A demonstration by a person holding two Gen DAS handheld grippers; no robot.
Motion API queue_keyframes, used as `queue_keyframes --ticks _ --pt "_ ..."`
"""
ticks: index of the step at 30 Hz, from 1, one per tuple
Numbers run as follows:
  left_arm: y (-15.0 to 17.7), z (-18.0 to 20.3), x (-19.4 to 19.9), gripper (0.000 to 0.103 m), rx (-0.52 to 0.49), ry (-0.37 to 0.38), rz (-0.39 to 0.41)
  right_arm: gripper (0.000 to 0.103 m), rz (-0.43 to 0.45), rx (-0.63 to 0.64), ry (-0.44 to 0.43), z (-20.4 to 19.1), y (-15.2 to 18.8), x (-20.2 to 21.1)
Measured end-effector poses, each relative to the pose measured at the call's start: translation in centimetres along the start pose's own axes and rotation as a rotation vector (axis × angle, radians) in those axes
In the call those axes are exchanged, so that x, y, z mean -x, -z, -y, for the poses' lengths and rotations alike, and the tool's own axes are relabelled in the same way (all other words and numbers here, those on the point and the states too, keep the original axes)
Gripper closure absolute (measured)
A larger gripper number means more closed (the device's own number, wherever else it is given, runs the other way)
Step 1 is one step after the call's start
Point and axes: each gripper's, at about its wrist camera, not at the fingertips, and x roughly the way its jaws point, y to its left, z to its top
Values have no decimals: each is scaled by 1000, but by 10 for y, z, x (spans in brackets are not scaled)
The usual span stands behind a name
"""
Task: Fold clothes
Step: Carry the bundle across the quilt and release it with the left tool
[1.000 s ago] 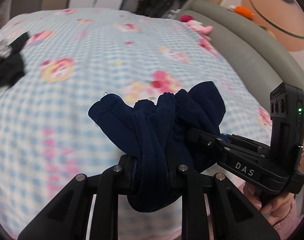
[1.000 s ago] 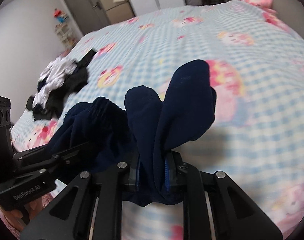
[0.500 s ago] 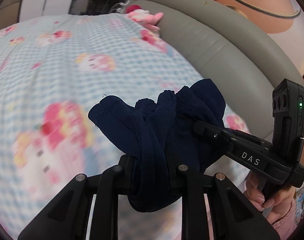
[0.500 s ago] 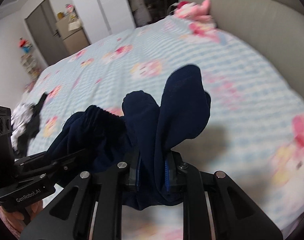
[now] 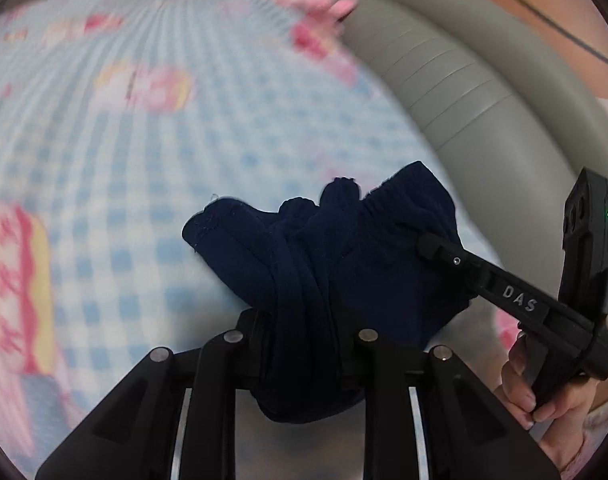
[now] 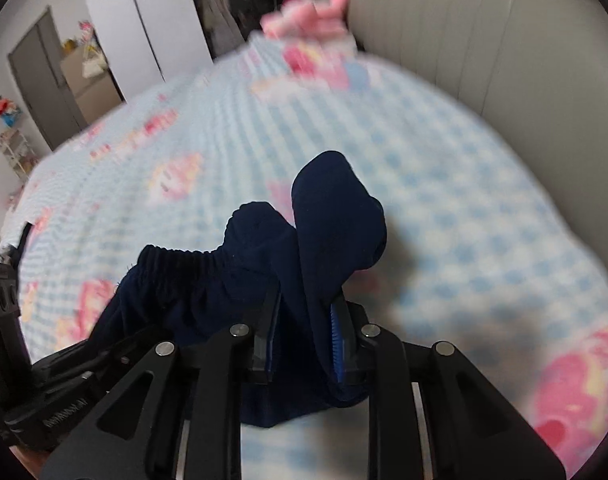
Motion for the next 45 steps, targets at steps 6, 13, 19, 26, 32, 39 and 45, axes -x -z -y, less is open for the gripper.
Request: queue_keyframes --ticks 6,13,19,26,32,39,45 --pt "2 -28 10 54 45 49 -24 65 12 -112 -78 32 4 0" --pt "-10 -6 51 53 -62 -2 202 65 168 -87 -53 24 -3 61" --pt "-3 40 -6 57 -274 -139 61 66 -9 90 80 -8 20 16" --pt "-3 4 0 64 -195 -155 48 66 13 -40 91 32 31 25" --pt "-18 -16 40 48 -114 -92 90 49 57 -21 2 -1 30 61" --pt "-42 -46 100 23 -124 -246 135 12 48 27 -3 -91 18 61" --pt "-45 -109 173 20 -94 -390 168 10 27 51 -25 -177 32 65"
